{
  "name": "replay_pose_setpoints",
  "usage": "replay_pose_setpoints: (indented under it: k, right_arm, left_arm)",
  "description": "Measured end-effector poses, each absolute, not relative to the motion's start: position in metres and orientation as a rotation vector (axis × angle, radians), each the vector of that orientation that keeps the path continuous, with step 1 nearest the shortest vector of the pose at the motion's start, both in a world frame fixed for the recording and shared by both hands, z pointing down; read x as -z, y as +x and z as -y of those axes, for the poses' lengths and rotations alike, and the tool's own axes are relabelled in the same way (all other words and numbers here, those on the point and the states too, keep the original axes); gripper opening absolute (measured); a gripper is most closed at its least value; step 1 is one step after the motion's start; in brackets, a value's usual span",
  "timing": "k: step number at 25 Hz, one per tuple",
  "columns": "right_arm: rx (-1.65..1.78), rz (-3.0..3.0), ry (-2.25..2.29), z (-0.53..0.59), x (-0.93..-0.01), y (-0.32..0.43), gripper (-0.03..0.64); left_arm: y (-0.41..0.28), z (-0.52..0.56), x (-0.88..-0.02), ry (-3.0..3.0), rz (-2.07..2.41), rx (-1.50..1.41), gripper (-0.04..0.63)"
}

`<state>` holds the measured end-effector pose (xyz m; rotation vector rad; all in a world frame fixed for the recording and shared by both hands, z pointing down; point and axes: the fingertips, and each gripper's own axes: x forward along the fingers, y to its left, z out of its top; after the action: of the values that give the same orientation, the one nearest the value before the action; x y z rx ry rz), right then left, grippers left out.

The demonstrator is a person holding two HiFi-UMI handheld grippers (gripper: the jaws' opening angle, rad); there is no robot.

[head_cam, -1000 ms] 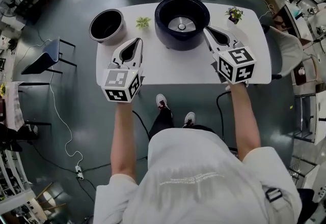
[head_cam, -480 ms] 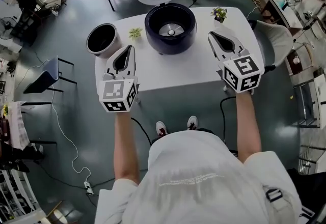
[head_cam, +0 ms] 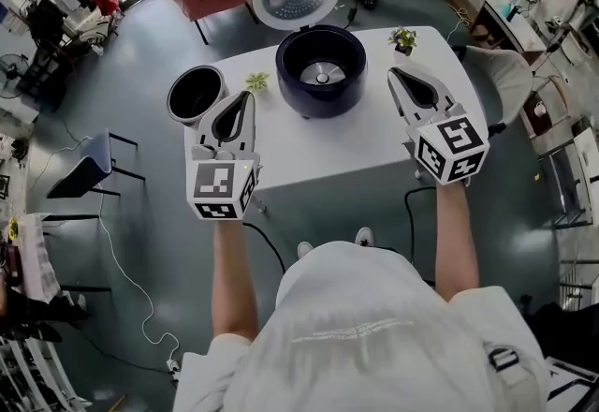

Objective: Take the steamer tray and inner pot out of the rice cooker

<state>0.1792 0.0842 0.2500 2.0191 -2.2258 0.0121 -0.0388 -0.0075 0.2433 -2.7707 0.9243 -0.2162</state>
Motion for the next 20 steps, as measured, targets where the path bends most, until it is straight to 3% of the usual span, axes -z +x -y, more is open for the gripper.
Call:
replay_pose_setpoints:
  k: [20]
  right_arm:
    - [0.056,2.17,1.992,-0.059,-0.245,0.167,0.028]
  left_arm:
    - [-0.02,0.019,-0.237,-2.776,-0.815,0.203,0.015]
